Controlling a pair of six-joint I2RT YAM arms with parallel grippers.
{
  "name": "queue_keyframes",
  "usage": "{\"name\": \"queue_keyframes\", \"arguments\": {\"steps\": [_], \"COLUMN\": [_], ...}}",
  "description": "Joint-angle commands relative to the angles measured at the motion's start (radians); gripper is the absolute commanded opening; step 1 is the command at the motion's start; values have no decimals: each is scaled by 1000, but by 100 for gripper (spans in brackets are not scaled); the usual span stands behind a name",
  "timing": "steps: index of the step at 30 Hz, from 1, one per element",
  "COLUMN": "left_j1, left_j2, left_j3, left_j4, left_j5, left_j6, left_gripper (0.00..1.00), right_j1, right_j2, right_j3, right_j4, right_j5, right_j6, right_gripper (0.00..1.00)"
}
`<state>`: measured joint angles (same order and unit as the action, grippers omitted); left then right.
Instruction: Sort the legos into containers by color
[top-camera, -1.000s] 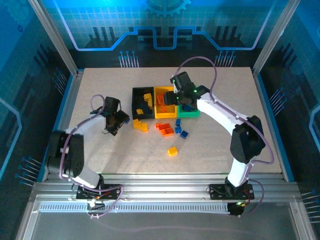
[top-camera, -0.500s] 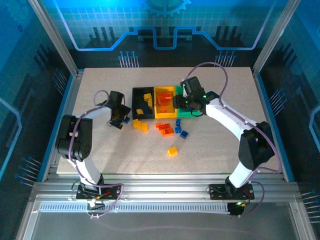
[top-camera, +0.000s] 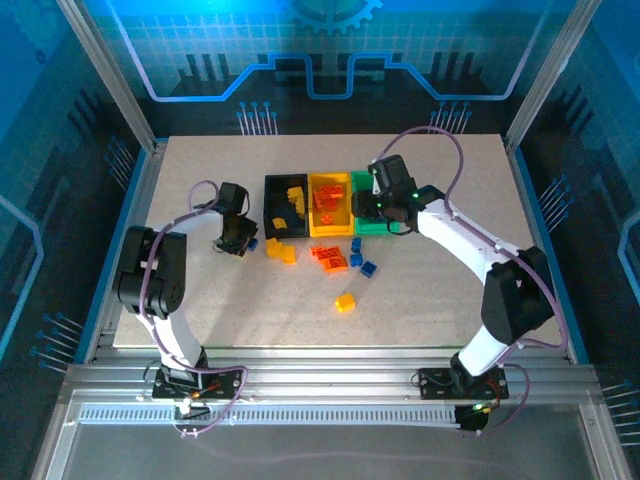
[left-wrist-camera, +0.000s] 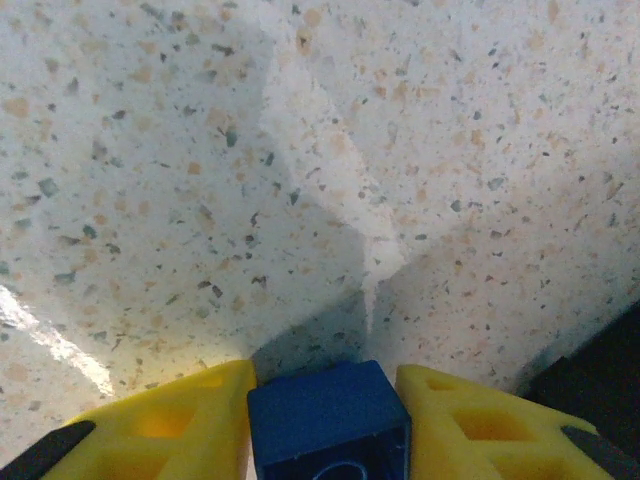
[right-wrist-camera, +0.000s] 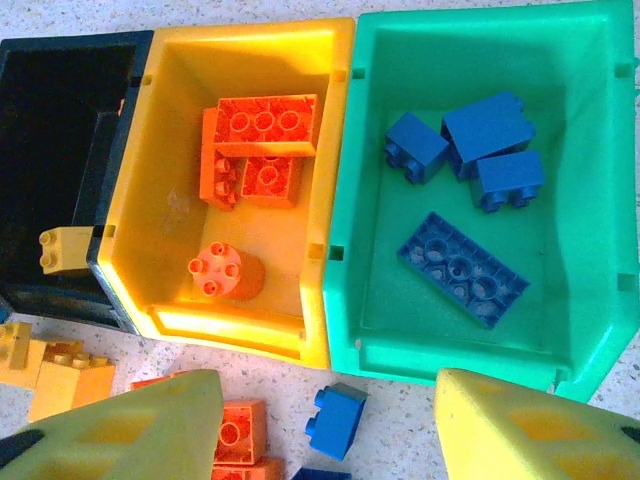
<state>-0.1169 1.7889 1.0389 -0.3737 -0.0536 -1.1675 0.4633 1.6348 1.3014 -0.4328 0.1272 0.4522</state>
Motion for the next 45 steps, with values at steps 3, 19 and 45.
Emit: {"name": "queue_keyframes", "arguments": {"steps": [3,19,45], "left_j1": [7,-327,-494], "left_j2": [-93,-300,306], "left_j3": [-105,146,805], "left_j4": [-58,-143,-20], "left_j5": [25,-47,121], "left_j6": [66,240,351], "left_gripper": [38,43,74], "right_j1": [-18,-84,-125], "right_j2": [-39,-190,-304], "right_j3": [-8,-225,-366], "right_j4": [6,18,-106], "right_j5": [8,26,-58], "right_j6": [19,76,72], "right_gripper": [59,59,63]}}
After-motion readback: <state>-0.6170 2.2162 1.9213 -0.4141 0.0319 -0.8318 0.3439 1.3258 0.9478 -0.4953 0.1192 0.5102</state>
